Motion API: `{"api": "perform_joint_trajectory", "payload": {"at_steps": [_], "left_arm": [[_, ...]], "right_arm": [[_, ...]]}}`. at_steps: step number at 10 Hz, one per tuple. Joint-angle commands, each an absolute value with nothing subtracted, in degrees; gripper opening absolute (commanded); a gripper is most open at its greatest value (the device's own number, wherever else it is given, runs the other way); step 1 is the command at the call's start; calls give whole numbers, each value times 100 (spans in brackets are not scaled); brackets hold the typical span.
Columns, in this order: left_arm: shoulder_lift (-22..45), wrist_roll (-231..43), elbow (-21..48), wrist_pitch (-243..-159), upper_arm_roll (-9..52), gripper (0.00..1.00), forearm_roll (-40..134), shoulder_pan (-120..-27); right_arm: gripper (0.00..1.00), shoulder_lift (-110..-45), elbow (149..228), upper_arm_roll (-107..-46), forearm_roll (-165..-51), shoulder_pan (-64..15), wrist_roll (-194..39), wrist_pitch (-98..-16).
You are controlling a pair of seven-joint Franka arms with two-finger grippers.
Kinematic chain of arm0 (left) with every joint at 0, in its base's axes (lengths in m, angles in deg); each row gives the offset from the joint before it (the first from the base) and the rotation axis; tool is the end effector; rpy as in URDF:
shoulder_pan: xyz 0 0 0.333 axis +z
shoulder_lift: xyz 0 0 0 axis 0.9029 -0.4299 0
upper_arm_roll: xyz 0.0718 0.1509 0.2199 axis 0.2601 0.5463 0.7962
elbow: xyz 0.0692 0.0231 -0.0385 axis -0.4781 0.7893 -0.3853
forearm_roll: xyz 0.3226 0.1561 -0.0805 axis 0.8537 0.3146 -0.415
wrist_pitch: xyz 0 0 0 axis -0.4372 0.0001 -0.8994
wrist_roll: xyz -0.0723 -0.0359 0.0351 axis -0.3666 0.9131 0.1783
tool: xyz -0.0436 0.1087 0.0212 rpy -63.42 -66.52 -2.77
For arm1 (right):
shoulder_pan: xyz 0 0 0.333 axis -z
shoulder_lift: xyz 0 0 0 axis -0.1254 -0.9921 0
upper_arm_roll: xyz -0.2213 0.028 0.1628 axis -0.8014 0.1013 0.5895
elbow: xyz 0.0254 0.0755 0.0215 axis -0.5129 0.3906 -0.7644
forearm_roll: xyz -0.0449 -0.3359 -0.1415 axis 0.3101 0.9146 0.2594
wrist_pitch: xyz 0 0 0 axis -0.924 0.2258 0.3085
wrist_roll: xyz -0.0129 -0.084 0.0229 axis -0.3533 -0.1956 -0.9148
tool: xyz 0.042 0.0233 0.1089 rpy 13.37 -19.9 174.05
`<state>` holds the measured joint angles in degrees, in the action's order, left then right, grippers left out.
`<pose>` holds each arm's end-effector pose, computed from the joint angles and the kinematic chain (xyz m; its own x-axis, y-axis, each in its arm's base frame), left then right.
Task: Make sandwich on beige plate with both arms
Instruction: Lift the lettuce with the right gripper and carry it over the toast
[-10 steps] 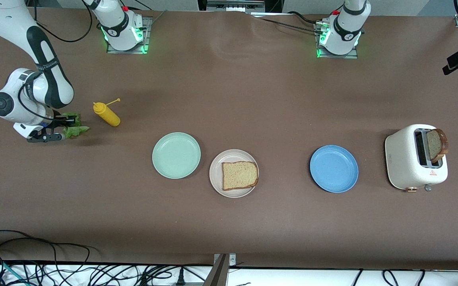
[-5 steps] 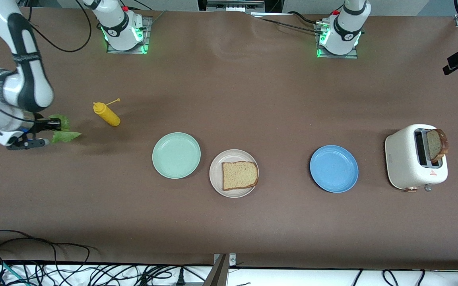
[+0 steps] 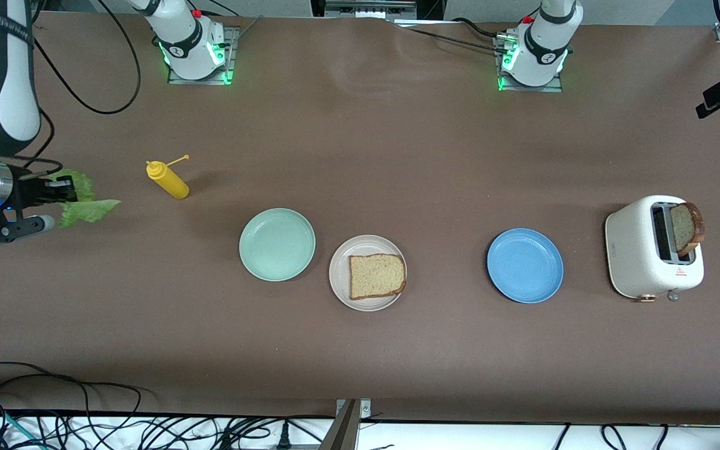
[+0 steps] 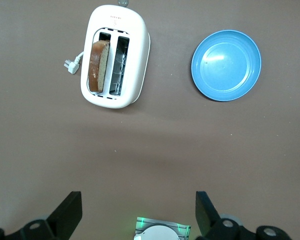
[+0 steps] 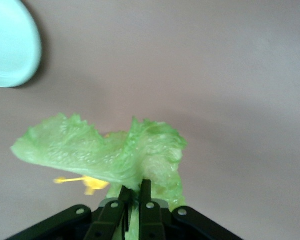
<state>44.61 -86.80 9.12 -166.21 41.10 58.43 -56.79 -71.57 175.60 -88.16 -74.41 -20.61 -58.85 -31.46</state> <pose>0.4689 0.0825 0.5841 0.9818 0.1566 -0.1078 0.1538 -0.9875 -0.0338 0.5859 -0.0124 0.4381 0.9164 0.3361 -0.2174 0.3307 -0.9417 -0.0618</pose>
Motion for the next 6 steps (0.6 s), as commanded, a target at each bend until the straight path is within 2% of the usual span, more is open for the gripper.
{"api": "perform_joint_trajectory", "payload": {"at_steps": [1,3,6], "left_arm": [[4383,-8625,751,-16567,4070,100,5835,-5619],[4383,-8625,742,-16567,4061,100,5827,-5619],[4383,-8625,742,-16567,4061,100,5818,-5619]], "right_arm": [[0,-7348,16825,-8863,-7789,-2643,-6110,-2925],[0,-7400,16700,-8863,-8533,-3205,-6533,-3309],[0,-7768,16700,-8740,-8722,-4302,-6525,-4951]]}}
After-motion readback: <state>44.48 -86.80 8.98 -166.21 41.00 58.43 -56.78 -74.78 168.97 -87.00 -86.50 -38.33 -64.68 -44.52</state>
